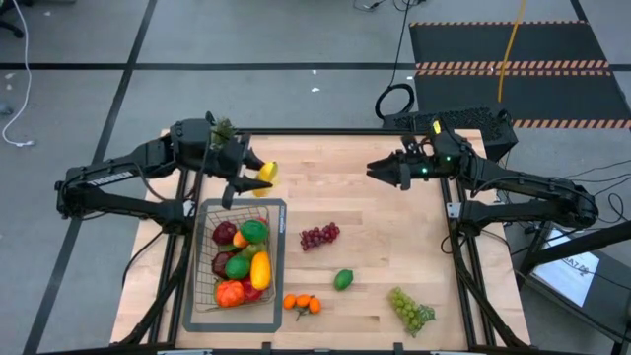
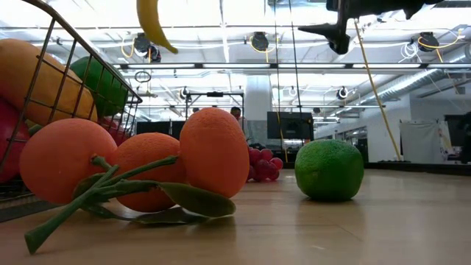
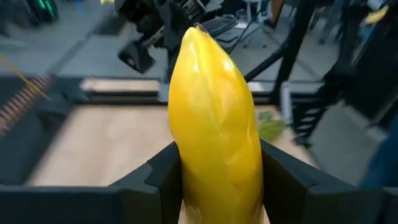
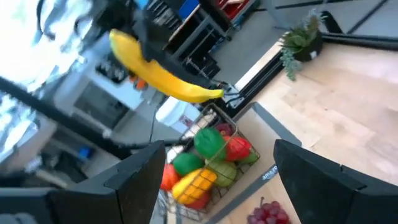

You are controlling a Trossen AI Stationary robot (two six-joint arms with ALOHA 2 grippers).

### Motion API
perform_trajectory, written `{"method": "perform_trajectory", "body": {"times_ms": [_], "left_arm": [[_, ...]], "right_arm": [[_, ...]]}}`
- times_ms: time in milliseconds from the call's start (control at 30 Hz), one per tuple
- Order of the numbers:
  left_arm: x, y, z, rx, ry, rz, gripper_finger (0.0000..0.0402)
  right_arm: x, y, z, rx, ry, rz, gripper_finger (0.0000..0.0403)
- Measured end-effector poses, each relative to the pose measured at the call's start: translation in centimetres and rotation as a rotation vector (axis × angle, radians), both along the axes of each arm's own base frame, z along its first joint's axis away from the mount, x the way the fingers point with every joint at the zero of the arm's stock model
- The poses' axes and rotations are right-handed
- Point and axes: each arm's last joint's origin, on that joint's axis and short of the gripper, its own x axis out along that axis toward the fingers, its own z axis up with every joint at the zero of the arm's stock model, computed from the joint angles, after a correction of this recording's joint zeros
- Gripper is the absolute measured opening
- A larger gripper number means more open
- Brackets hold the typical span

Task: Build produce basket
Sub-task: Put the yellow banana into the wire basket

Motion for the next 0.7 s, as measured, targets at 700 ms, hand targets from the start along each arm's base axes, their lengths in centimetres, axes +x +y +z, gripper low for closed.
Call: {"method": "perform_trajectory", "body": {"times_ms": [700], "left_arm": [[0.05,0.12,0.13,-0.418,0.055,0.146,0.0190]], "right_arm": [[-0.04,-0.52,0.02,0.338,-0.039,-0.255,0.0293]]}}
